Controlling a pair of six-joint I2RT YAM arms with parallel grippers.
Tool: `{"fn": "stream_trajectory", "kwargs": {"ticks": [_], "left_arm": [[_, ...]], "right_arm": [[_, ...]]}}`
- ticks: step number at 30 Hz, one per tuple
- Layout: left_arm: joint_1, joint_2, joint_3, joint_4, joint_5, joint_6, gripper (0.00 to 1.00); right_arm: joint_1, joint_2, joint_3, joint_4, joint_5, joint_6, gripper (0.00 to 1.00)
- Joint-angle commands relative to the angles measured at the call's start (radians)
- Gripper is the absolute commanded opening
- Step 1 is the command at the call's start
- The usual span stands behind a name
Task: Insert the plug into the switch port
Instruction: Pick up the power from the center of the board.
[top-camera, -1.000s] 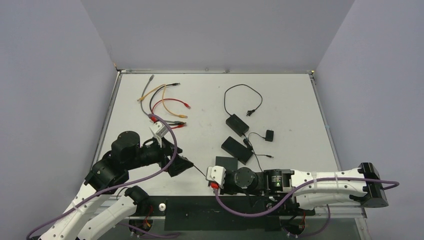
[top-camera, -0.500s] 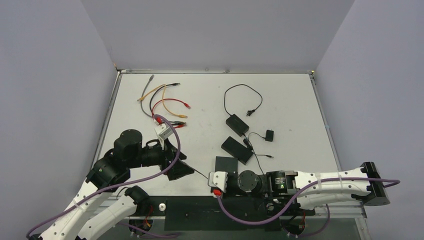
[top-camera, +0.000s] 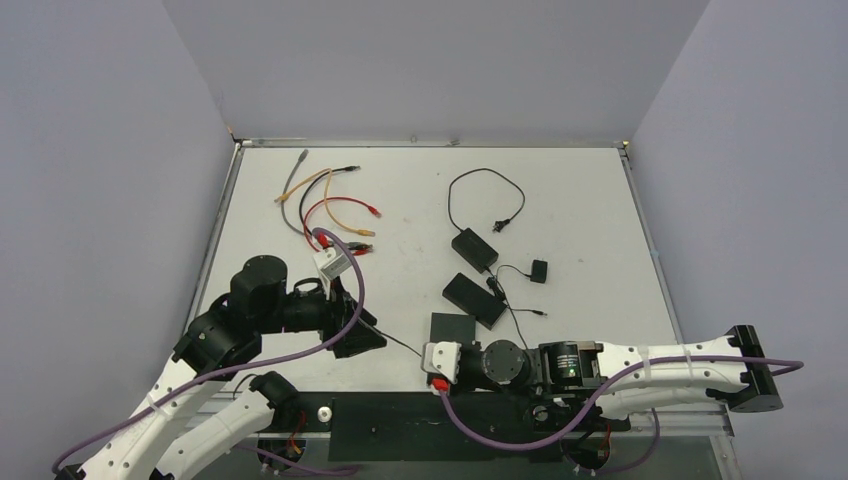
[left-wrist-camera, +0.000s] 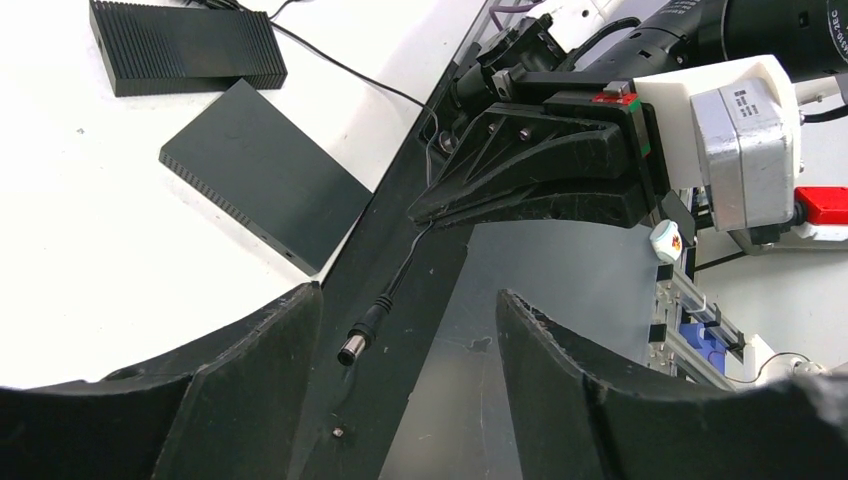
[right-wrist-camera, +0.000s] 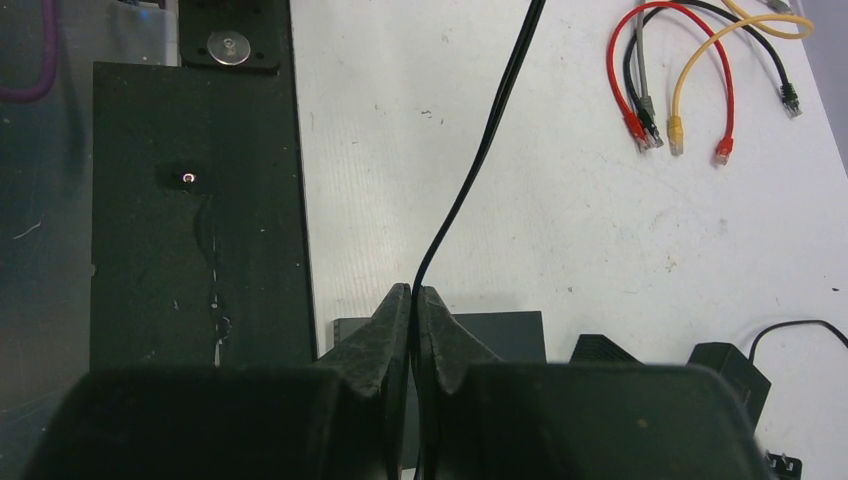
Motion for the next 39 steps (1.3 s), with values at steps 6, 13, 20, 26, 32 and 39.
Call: {"fn": "stream_trajectory", "kwargs": {"ticks": [6,13,20,26,32,39], "left_arm": [[0.004,0.009,0.047,-0.001,0.012,0.026,0.47],[0.003,0.009,0.054,-0.004,0.006,0.027,0.41],[0.004,0.006,0.061,-0.006,-0.008,0.027,0.39],[0.003,0.005,0.065,0.0,0.002,0.023,0.34],[0.004,0.009,0.061,0.002,0.006,0.023,0.27],[0.003,0.011,0.057,-0.001,0.007,0.024,0.24]], "right_arm": [[0.013,-0.034,0.004,0.012,0.035,0.011,0.0],[0.013,-0.053,-0.004,-0.004,0.041,0.016,0.0],[0.014,-0.06,-0.014,-0.023,0.035,0.03,0.0],[0.014,-0.069,-0.025,-0.027,0.039,0.042,0.0],[0.014,-0.081,-0.031,-0.027,0.05,0.046,0.0],[0.014,-0.096,-0.037,-0.024,0.073,0.048,0.0]]}}
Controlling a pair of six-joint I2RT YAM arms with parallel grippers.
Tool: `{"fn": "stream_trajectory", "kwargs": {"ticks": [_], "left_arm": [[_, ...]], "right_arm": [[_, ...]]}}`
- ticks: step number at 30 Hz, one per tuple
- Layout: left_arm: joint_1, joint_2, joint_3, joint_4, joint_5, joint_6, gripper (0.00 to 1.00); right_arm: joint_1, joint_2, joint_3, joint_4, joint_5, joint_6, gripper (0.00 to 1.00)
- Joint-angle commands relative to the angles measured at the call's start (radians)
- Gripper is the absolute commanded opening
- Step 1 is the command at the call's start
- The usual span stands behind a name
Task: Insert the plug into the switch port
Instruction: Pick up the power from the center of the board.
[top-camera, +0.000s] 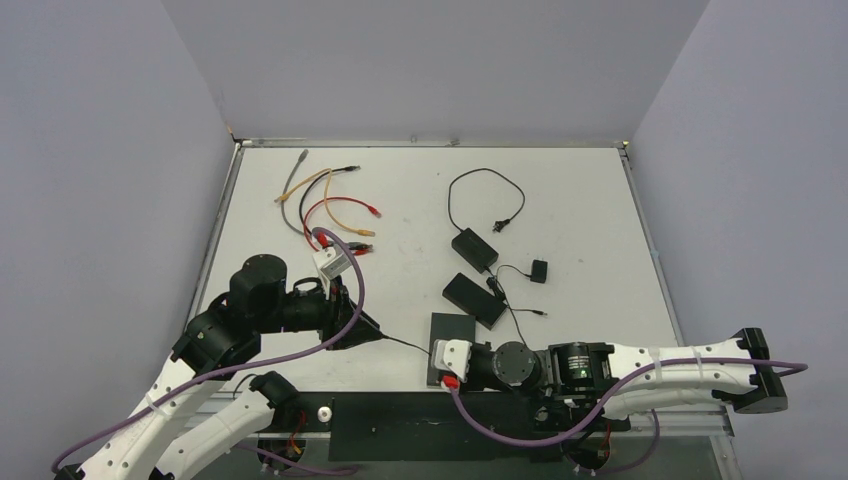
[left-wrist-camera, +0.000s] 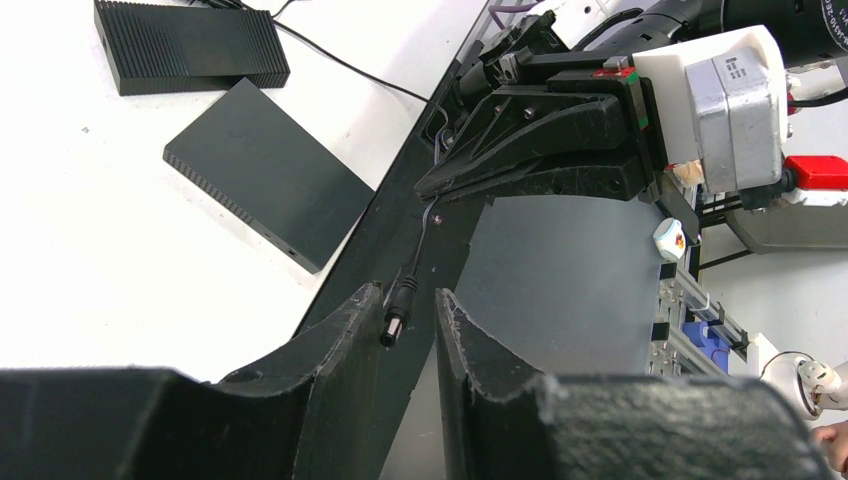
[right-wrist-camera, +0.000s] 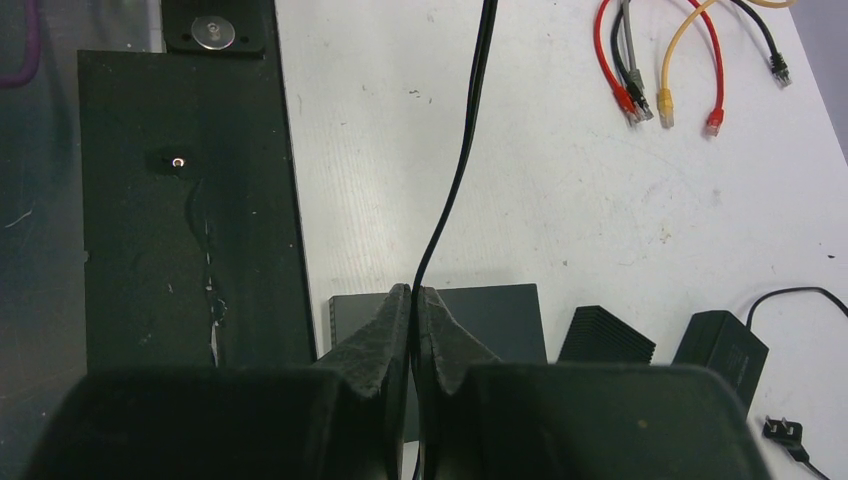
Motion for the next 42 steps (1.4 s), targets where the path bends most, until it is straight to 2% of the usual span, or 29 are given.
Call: {"fn": "stream_trajectory", "kwargs": {"ticks": [1,20,28,33,39,41,42], "left_arm": [[0.003,0.003,0.039,0.018,0.009,0.01,0.23],[0.003,-0.001,0.048,0.002,-0.017,0.021,0.22],[0.003,-0.001,0.048,0.0,-0.012,0.025,0.13],[0.003,0.004,0.043,0.002,-0.01,0.025,0.0],[0.003,0.006,0.036,0.022,0.0,0.012,0.0],[0.003,0.004,0.029,0.038,0.002,0.0,0.0],[0.003,0.004,0.027,0.047,0.003,-0.004,0.0]], "right_arm": [[0.009,-0.027,-0.008,0.021,0.038,0.015,0.0],[0.012,-0.022,-0.01,0.001,0.026,0.032,0.0],[0.013,-0.033,-0.015,-0.001,0.032,0.036,0.0],[0.013,-0.033,-0.014,-0.003,0.034,0.037,0.0],[0.013,-0.036,0.004,-0.004,0.08,0.04,0.0],[0.013,-0.038,0.016,-0.004,0.11,0.042,0.08],[0.013,-0.039,0.021,-0.001,0.131,0.041,0.15]]}}
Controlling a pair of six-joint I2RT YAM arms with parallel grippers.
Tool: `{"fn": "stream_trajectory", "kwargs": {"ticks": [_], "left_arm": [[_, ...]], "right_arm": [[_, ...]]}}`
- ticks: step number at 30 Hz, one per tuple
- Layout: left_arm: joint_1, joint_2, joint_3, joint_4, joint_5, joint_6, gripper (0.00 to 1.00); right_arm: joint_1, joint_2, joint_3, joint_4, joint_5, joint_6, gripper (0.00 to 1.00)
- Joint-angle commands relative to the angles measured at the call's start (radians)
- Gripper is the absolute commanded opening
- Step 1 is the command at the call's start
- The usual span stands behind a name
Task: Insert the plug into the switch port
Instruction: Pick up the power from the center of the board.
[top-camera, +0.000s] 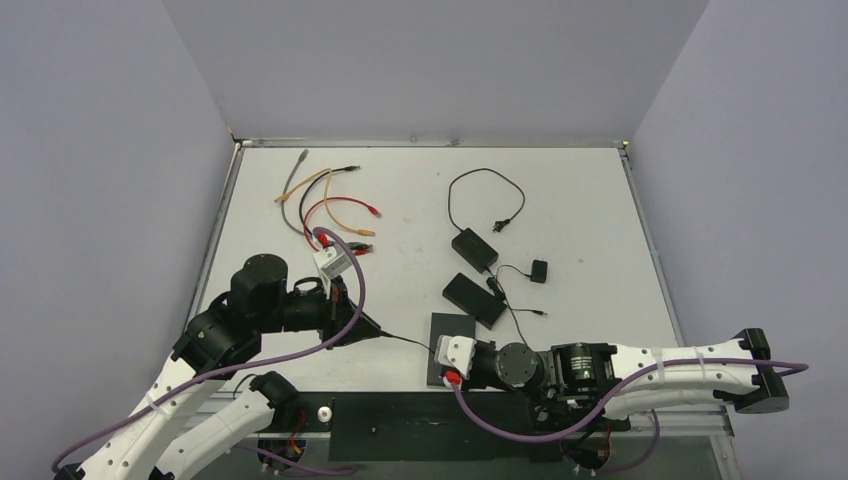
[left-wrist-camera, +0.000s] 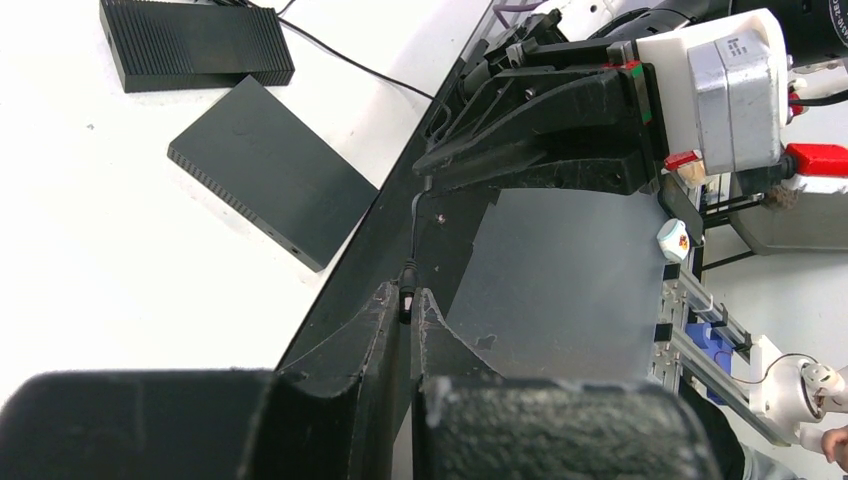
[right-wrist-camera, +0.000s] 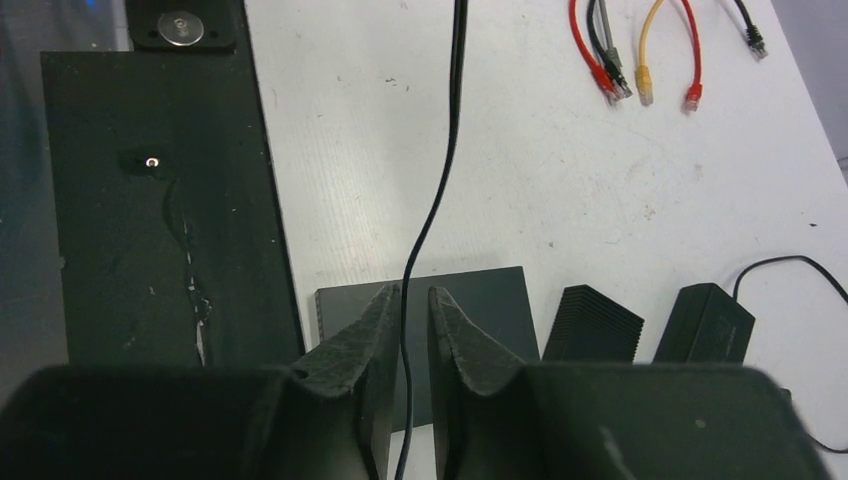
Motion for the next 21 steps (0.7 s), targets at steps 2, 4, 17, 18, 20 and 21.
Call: {"fn": "stream_trajectory", "kwargs": {"ticks": [2,4,17,18,20,21], "left_arm": [[0.003,0.001,0.02,0.071,0.008,-0.022,0.0],[0.003,0.001,0.008,0.092,0.006,-0.045,0.0],[0.003,-0.007,-0.054,0.198,-0.033,-0.168,0.0],[0.003,-0.008,-0.062,0.202,-0.034,-0.182,0.0],[0.004,-0.009,-0.077,0.217,-0.032,-0.203,0.0],[0.003,-0.011,-0.085,0.228,-0.029,-0.211,0.0]], "right_arm": [[0.01,-0.019,0.04,0.026,0.099,0.001,0.24],[0.01,-0.02,0.051,0.038,0.109,-0.016,0.31],[0.008,0.072,0.175,0.12,0.034,-0.178,0.4],[0.008,0.085,0.179,0.126,0.026,-0.189,0.4],[0.007,0.105,0.194,0.144,0.002,-0.233,0.39],[0.007,0.111,0.201,0.16,-0.005,-0.243,0.39]]}}
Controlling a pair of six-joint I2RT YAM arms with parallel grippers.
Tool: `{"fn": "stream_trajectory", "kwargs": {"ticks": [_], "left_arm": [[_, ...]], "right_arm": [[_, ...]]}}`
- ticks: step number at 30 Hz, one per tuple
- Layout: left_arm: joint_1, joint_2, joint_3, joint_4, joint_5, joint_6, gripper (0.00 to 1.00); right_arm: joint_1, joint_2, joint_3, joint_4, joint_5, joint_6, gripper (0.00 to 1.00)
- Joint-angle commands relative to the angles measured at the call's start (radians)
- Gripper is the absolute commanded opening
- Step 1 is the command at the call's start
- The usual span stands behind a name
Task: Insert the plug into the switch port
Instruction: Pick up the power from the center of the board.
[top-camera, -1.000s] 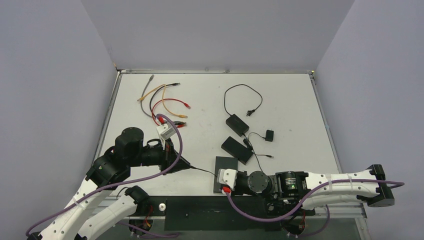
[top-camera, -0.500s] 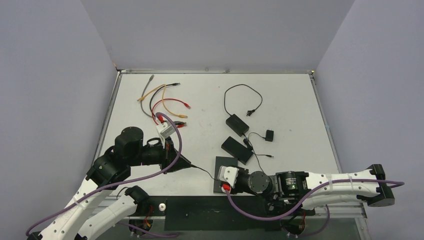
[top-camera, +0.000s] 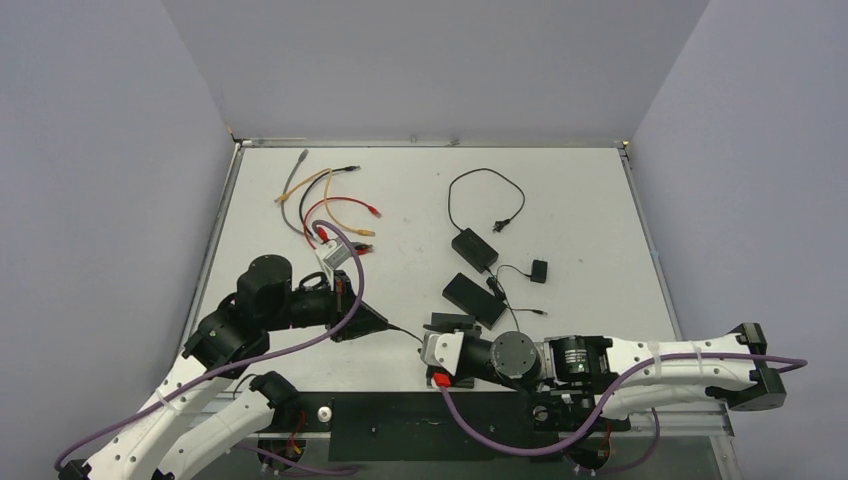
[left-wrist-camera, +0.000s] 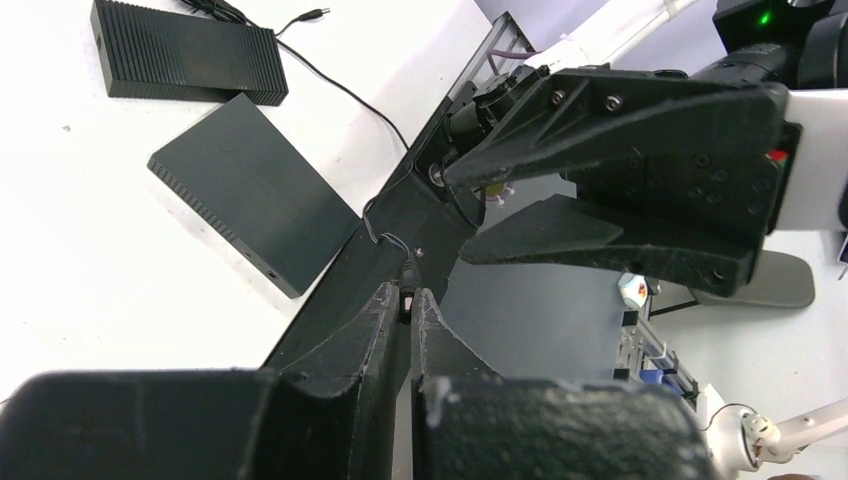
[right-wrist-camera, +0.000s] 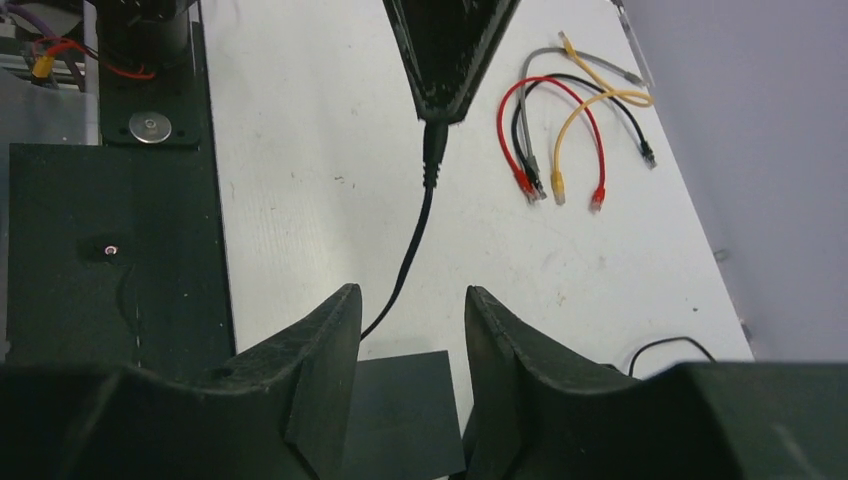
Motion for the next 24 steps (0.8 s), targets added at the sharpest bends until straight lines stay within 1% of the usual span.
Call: {"fn": "stream_trajectory", "kwargs": {"ticks": [1,5,11,20,24], "left_arm": [[0.004,-0.012,-0.024,0.101,0.001,-0.068,0.0],[0.004,-0.023,-0.033,0.11,-0.003,-0.083,0.0],[0.004,-0.026,-0.039,0.112,0.006,-0.097,0.0],[0.005,-0.034,-0.046,0.112,0.029,-0.087,0.0],[0.004,-0.035,-0.046,0.112,0.031,-0.085,0.0]], "right_arm": [[0.004,0.043,0.063,0.09,-0.051,-0.107,0.39],[-0.008,0.093,0.088,0.123,-0.075,-0.138,0.37],[-0.034,0.147,0.096,0.195,-0.114,-0.134,0.35],[-0.046,0.18,0.095,0.255,-0.084,-0.127,0.33],[-0.05,0.183,0.092,0.261,-0.084,-0.123,0.3]]}}
